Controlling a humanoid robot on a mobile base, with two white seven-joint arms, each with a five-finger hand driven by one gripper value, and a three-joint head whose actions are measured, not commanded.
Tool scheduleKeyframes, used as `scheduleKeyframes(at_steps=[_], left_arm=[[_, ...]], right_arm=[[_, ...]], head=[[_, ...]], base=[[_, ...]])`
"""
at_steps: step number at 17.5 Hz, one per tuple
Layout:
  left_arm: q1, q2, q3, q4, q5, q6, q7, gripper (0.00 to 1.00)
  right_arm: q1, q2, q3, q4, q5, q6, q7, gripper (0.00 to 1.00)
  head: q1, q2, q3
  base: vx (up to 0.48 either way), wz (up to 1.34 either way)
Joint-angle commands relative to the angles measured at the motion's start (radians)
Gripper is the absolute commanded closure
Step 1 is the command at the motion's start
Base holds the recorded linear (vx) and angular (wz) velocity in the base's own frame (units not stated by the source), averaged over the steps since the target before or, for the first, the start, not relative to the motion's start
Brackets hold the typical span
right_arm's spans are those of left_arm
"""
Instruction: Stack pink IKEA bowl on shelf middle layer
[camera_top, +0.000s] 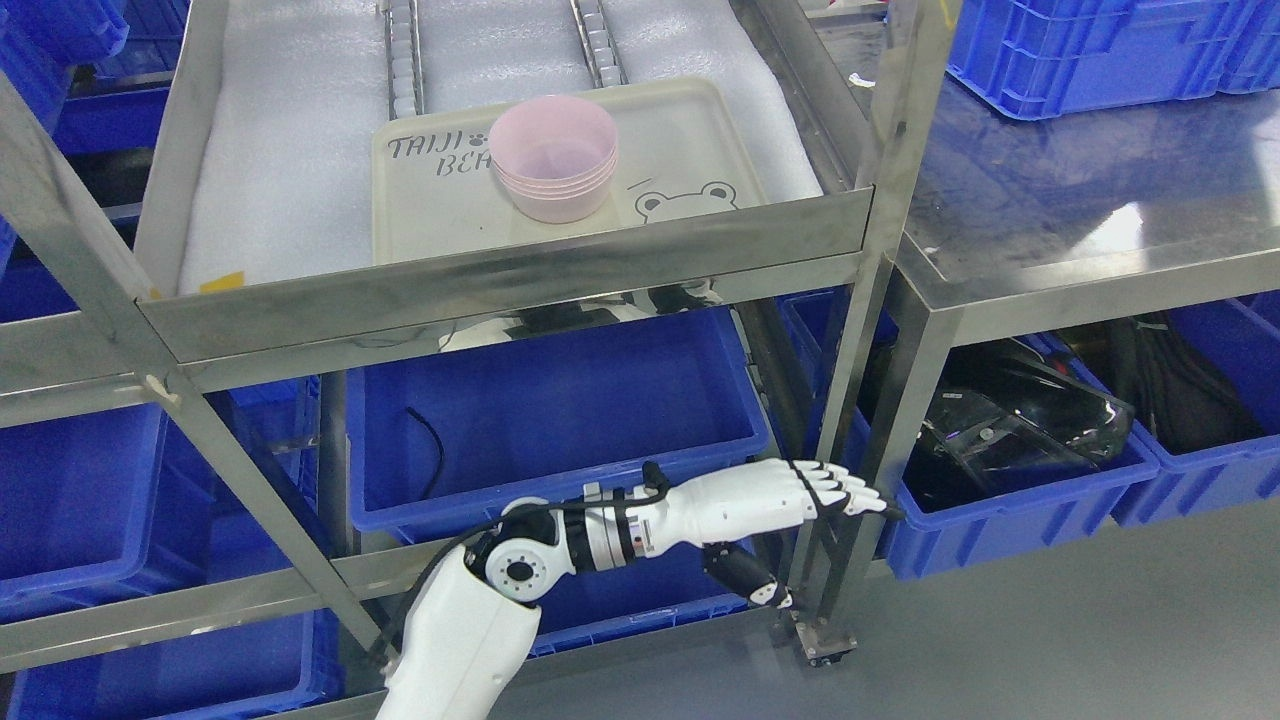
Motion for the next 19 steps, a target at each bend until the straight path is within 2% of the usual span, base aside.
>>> scheduleKeyframes(at_steps=[1,3,6,9,11,15,19], left_arm=[[0.213,0.017,0.246,0.062,0.022,0.0,0.114,0.07],[0.234,0.017,0.332,0.067,0.147,0.0,0.192,0.03],[0.236,0.017,0.413,0.067,0.318,0.229,0.22,0.0],[0.218,0.017,0.44,0.061,0.387,0.353,0.335,0.0],[0.187,0.017,0.434,0.059,0.39,0.419,0.418,0.0],[0.149,0.017,0.358,0.056,0.478,0.511,0.435,0.0],[0.101,0.017,0.294,0.056,0.478,0.525,0.545,0.0]], right_arm=[[0.0,-0.017,0.005,-0.017,0.001,0.001,0.0,0.0],[0.0,-0.017,0.005,-0.017,0.001,0.001,0.0,0.0],[0.0,-0.017,0.003,-0.017,0.001,0.001,0.0,0.0],[0.0,-0.017,0.005,-0.017,0.001,0.001,0.0,0.0],[0.0,-0.017,0.005,-0.017,0.001,0.001,0.0,0.0],[0.0,-0.017,0.005,-0.017,-0.001,0.001,0.0,0.0],[0.0,-0.017,0.005,-0.017,-0.001,0.001,0.0,0.0]], head=[[0.0,0.0,0.0],[0.0,0.0,0.0],[0.0,0.0,0.0],[0.0,0.0,0.0],[0.0,0.0,0.0],[0.0,0.0,0.0],[0.0,0.0,0.0]], base=[[0.008,0.1],[0.017,0.2],[0.026,0.42],[0.039,0.5],[0.052,0.34],[0.02,0.06],[0.003,-0.04]])
